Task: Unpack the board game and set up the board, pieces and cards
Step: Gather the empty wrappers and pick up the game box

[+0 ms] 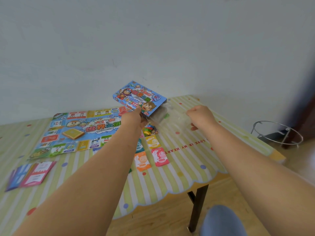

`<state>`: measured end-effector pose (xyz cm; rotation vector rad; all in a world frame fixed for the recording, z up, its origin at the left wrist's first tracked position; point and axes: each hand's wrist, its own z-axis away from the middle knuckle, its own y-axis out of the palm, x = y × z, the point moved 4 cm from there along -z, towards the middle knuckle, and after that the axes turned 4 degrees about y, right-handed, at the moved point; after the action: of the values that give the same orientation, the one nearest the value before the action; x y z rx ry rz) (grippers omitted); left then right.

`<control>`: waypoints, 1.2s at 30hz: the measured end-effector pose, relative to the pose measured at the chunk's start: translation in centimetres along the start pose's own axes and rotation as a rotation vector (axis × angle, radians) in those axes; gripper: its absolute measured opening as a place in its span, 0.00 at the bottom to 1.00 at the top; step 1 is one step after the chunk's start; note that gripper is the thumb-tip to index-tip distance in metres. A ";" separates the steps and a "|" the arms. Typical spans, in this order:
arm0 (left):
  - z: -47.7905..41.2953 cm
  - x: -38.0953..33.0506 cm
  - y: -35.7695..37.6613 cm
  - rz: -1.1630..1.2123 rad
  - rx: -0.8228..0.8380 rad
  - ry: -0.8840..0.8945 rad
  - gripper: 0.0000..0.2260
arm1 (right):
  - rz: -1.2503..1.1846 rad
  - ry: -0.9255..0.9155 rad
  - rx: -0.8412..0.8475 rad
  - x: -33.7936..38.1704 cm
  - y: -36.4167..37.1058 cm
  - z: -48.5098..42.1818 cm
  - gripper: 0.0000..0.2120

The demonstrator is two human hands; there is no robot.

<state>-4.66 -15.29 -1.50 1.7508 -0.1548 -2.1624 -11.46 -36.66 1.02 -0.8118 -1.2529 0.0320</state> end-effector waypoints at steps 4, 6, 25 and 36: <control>0.7 0.6 1.0 -0.024 0.053 -0.015 0.11 | -0.103 -0.070 -0.010 0.4 0.0 0.6 0.17; 1.0 0.7 1.4 -0.003 0.061 -0.021 0.11 | -0.137 -0.106 -0.019 0.5 0.0 0.7 0.19; 4.4 1.3 4.4 -0.109 0.372 -0.023 0.09 | 0.033 -0.165 -0.233 0.5 -0.7 0.3 0.21; 3.8 0.9 3.9 -0.034 0.234 -0.041 0.08 | -0.131 -0.216 -0.199 1.0 -0.6 0.4 0.10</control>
<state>-7.63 -19.73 -0.27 1.8436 -0.4058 -2.2841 -11.68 -36.49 2.24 -0.9134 -1.5286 -0.1151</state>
